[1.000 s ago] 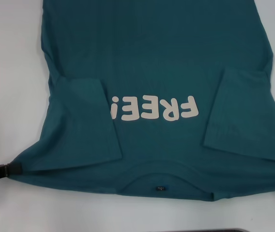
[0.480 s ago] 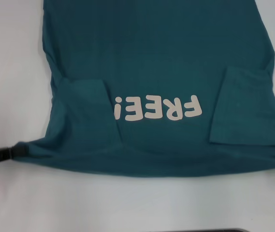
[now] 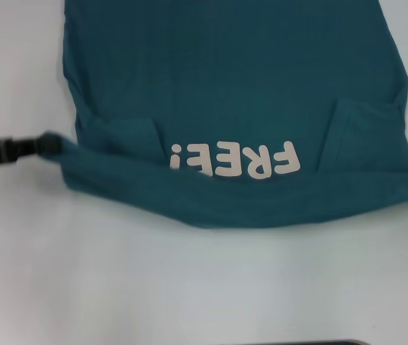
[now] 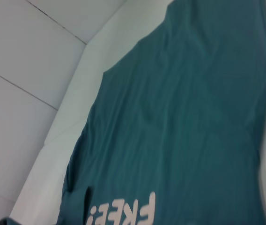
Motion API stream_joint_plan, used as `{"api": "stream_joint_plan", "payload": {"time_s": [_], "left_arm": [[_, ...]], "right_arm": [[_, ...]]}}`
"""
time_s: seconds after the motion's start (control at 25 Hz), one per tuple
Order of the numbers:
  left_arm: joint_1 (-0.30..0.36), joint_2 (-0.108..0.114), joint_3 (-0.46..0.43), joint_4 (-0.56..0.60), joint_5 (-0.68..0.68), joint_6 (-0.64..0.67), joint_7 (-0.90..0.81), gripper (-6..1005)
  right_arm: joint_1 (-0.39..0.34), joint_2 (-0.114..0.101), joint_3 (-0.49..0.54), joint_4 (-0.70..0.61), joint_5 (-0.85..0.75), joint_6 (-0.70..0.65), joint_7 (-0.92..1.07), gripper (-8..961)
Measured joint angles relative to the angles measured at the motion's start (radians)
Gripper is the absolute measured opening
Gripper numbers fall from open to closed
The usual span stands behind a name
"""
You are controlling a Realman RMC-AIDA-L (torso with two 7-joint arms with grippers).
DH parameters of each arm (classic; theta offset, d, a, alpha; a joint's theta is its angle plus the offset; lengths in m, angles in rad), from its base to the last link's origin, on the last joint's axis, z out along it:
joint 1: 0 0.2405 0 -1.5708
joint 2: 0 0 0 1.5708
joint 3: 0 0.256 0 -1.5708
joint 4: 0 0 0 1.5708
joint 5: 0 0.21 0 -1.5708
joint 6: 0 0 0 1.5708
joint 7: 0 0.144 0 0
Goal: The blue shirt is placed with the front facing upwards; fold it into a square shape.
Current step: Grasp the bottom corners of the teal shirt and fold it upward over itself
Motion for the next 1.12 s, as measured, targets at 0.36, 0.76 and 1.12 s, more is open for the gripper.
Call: {"api": "stream_joint_plan", "payload": {"time_s": [0.36,0.76,1.12], "left_arm": [[-0.134,0.006,0.008,0.000,0.003,-0.111,-0.044,4],[-0.214,0.020,0.002,0.000,-0.001,-0.242,-0.070,3],[-0.273,0.022,0.009,0.005,-0.002,-0.346,-0.083,4]], "right_arm": [[0.148,-0.012,-0.012,-0.006,-0.038,-0.094,0.046,64],[0.260,0.000,-0.042,0.000,-0.045,-0.228,0.070,66],[0.330,0.008,-0.080,0.002,-0.038,-0.357,0.073,68]]}}
